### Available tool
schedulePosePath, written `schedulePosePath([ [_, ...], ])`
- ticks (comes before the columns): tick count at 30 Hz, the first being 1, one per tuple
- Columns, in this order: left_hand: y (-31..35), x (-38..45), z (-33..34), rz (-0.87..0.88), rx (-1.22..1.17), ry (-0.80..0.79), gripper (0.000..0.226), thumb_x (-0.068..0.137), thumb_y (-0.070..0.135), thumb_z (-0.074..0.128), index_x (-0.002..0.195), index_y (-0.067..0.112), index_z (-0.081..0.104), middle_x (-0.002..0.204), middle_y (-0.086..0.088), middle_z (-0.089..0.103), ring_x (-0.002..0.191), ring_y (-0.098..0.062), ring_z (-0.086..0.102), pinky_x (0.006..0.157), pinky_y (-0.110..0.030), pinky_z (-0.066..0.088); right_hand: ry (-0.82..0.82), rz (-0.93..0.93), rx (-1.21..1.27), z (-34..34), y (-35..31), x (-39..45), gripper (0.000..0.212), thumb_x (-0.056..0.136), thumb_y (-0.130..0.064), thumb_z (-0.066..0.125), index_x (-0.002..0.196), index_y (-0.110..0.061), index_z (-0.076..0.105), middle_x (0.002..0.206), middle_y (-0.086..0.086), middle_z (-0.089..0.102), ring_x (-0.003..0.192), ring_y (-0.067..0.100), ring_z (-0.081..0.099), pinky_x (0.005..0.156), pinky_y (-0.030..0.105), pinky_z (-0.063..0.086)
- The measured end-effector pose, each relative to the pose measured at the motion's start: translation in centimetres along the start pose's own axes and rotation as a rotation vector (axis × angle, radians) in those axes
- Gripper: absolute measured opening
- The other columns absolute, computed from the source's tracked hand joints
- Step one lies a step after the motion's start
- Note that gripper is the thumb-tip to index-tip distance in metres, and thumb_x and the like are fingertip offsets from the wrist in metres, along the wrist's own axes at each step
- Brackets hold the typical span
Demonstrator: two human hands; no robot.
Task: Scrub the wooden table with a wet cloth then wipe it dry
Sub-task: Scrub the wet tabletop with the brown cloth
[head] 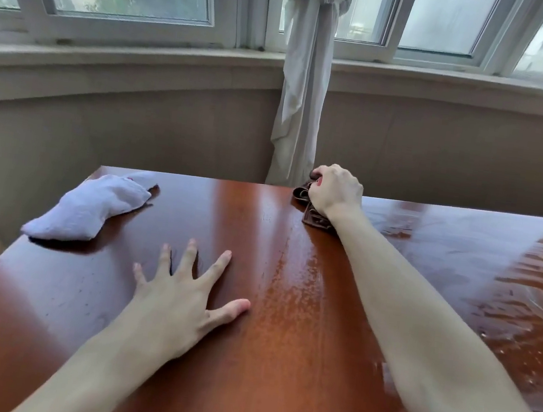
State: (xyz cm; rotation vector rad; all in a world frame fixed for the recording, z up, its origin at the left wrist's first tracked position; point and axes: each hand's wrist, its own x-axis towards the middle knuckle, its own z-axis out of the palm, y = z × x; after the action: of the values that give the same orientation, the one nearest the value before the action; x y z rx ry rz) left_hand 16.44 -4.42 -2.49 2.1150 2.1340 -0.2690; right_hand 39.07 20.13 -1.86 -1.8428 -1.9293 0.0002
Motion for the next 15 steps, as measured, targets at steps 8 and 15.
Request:
schedulePosePath([
  [8, 0.0, 0.1, -0.5, -0.011, -0.042, -0.006, 0.089, 0.079, 0.091, 0.017, 0.156, 0.052, -0.002, 0.169, -0.006, 0.000, 0.152, -0.042, 0.004, 0.116, -0.070, 0.015, -0.036, -0.052, 0.083, -3.6, -2.4, -12.1, 0.042, 0.090, -0.022, 0.055, 0.128, -0.024, 0.070, 0.127, 0.002, 0.067, 0.114, 0.030, 0.057, 0.091, 0.037, 0.048],
  [15, 0.2, -1.6, -1.2, -0.007, -0.092, 0.013, 0.085, 0.081, 0.092, 0.020, 0.155, 0.053, 0.007, 0.167, -0.007, 0.012, 0.151, -0.040, 0.013, 0.114, -0.069, 0.020, -0.032, -0.155, 0.113, -8.3, -4.3, -28.1, 0.045, 0.085, -0.022, 0.056, 0.128, -0.025, 0.070, 0.130, -0.006, 0.065, 0.110, 0.025, 0.056, 0.095, 0.038, 0.051],
])
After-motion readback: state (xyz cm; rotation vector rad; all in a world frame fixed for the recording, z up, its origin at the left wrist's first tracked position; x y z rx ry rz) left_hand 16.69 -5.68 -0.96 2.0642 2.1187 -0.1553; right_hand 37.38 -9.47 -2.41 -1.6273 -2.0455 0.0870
